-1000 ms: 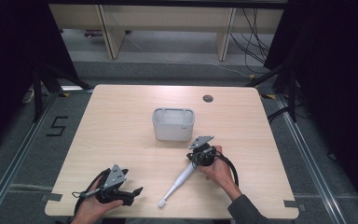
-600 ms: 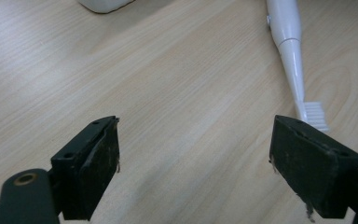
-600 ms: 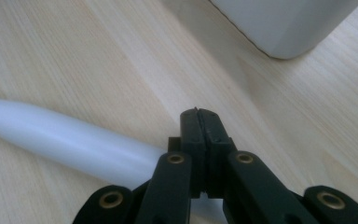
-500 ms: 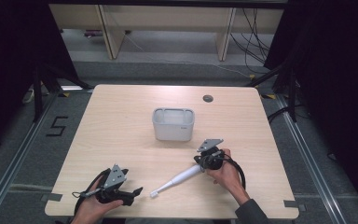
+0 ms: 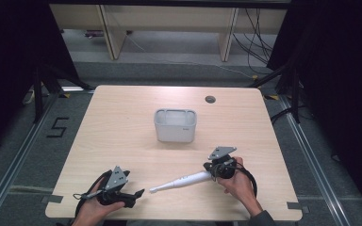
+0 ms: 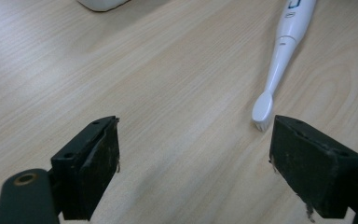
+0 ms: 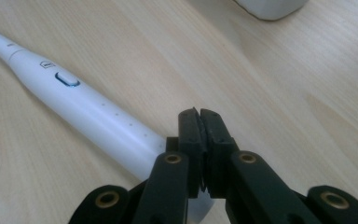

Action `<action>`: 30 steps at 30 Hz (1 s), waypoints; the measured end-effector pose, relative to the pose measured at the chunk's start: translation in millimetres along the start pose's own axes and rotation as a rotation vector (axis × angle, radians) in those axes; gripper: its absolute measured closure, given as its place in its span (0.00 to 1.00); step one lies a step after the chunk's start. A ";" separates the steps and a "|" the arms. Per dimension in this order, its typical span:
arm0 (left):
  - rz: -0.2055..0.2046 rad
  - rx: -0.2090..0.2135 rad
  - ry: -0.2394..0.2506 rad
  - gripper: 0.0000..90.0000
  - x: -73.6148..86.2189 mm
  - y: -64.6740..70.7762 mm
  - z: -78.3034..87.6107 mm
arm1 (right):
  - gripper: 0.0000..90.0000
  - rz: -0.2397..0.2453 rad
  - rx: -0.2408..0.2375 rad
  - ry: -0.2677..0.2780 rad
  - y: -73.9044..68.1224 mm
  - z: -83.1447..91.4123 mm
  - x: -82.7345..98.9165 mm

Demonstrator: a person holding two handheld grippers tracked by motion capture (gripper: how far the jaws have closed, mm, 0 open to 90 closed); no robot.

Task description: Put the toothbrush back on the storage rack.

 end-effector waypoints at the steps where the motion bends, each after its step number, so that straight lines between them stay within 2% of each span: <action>1: 0.001 0.000 0.000 0.17 0.0 0.0 -0.1 | 0.98 0.008 -0.010 0.000 -0.6 1.0 1.5; 4: -0.002 -0.007 0.000 0.17 0.0 -0.3 -0.3 | 0.98 -0.001 -0.005 0.000 -3.3 5.6 6.9; 5: 0.000 -0.008 -0.004 0.17 0.4 -0.3 -0.2 | 0.98 -0.003 -0.006 -0.016 -4.4 8.2 9.3; 7: 0.000 -0.009 -0.003 0.17 0.3 -0.3 -0.3 | 0.97 0.000 -0.001 -0.005 -5.3 8.3 10.4; 9: 0.002 -0.011 -0.005 0.17 0.6 -0.3 -0.4 | 0.97 -0.032 0.001 -0.012 -10.2 11.3 15.9; 11: -0.004 -0.008 -0.003 0.17 0.3 -0.4 -0.3 | 0.97 -0.033 -0.005 -0.027 -11.5 13.5 18.1; 12: -0.002 -0.009 -0.003 0.17 0.2 -0.2 -0.3 | 0.97 -0.011 -0.001 -0.009 -12.7 14.2 19.2; 13: 0.012 -0.003 0.006 0.17 -0.6 1.3 -0.7 | 0.97 -0.011 -0.001 -0.009 -12.7 14.2 19.2; 14: -0.002 -0.006 -0.002 0.17 0.2 -0.1 -0.1 | 0.97 -0.007 -0.006 -0.009 -16.7 15.7 21.6; 16: -0.004 -0.009 0.000 0.17 0.0 -0.5 -0.2 | 0.97 -0.003 -0.008 -0.008 -19.7 17.2 24.2; 18: 0.013 -0.004 0.008 0.17 -0.7 1.3 -0.5 | 0.97 -0.004 -0.012 -0.013 -22.2 18.7 26.8; 20: 0.013 -0.004 0.008 0.17 -0.8 1.3 -0.5 | 0.96 0.007 -0.028 -0.021 -24.2 20.3 29.3; 21: 0.013 -0.004 0.008 0.17 -0.8 1.3 -0.5 | 0.96 0.007 -0.028 -0.021 -24.2 20.3 29.3; 22: 0.012 -0.005 0.008 0.17 -0.7 1.1 -0.5 | 0.96 -0.028 -0.007 -0.022 -28.0 22.9 32.4; 23: -0.003 -0.007 -0.002 0.17 0.1 -0.1 0.1 | 0.96 -0.019 -0.007 -0.021 -28.7 23.5 33.3; 24: 0.012 -0.005 0.008 0.17 -0.8 1.1 -0.5 | 0.96 -0.027 -0.008 -0.025 -30.4 24.1 34.9; 27: 0.012 -0.005 0.008 0.17 -0.8 1.2 -0.5 | 0.96 -0.029 -0.007 -0.023 -32.6 25.5 36.4; 28: 0.013 -0.005 0.008 0.17 -0.8 1.3 -0.5 | 0.96 -0.002 -0.004 -0.019 -32.2 26.1 36.6; 30: -0.001 -0.003 0.000 0.17 0.0 0.0 0.1 | 0.96 -0.027 -0.007 -0.027 -38.2 29.0 39.9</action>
Point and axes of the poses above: each handheld gripper's, and its own axes: z roughly backward along the jaws, x roughly out of its underside, y roughly to its right, the point moved 8 cm from there along -z, roughly forward along the jaws, and after that the axes turned 10 degrees about -x, right-handed, at the moved point
